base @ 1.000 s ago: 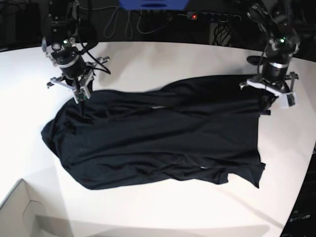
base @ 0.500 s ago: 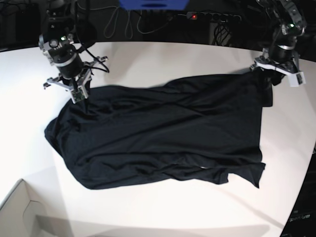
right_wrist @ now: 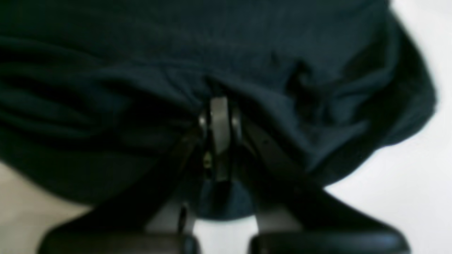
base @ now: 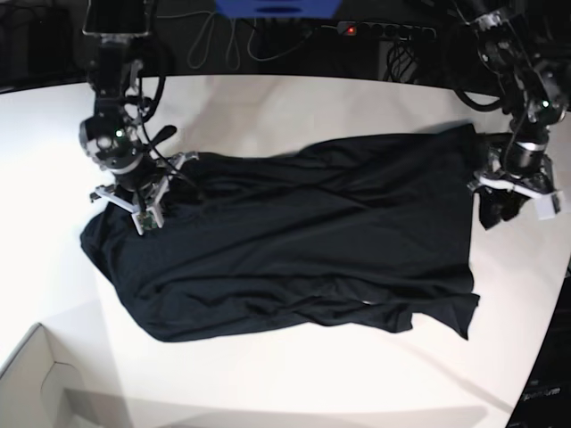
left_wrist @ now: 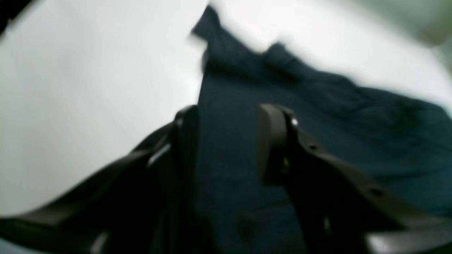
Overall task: Layout the t-shirt on the table in an organized manner, then fold the t-shirt properly
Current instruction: 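Grasp the shirt's collar edge with both grippers, then lift the collar edge with both grippers and pull the shirt taut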
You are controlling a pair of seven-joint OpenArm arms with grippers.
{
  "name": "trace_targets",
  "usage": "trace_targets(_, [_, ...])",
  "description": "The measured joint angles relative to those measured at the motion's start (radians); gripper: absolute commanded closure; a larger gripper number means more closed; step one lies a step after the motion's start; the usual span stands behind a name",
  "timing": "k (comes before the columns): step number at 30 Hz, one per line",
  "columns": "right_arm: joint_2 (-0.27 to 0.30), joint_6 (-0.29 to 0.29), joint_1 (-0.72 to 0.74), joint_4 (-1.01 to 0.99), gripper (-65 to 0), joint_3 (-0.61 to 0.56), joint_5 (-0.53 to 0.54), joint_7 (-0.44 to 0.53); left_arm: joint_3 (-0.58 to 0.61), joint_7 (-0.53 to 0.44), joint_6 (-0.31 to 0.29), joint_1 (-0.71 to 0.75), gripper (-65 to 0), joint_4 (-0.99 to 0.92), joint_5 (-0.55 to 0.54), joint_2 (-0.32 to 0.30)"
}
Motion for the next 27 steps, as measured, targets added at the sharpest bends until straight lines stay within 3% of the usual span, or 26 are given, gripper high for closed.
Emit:
trace_targets(7, [0.017,-0.003,-0.035,-0.03,0.0,0.108,0.015,0.053,0.028,-0.02,-0.011,-0.147,-26.0,-0.23,0.114,-0.009])
trace_targets(15, [0.006,-0.013,-0.161,-0.012,0.0,0.19,0.035,0.175,0.027,-0.012,-0.009,-0.257,-26.0,-0.302,0.117,-0.028])
trace_targets(18, [-0.024,-0.029,-0.219,0.017,0.0,0.192,0.036,0.227,0.108,-0.021,-0.006,-0.298,-26.0,-0.335,0.117,-0.036])
trace_targets(27, [-0.154,-0.006,-0.345,0.268,0.0,0.277,-0.006,0.096,0.3,-0.022,-0.011,-0.317,-26.0,-0.47,0.117,-0.024])
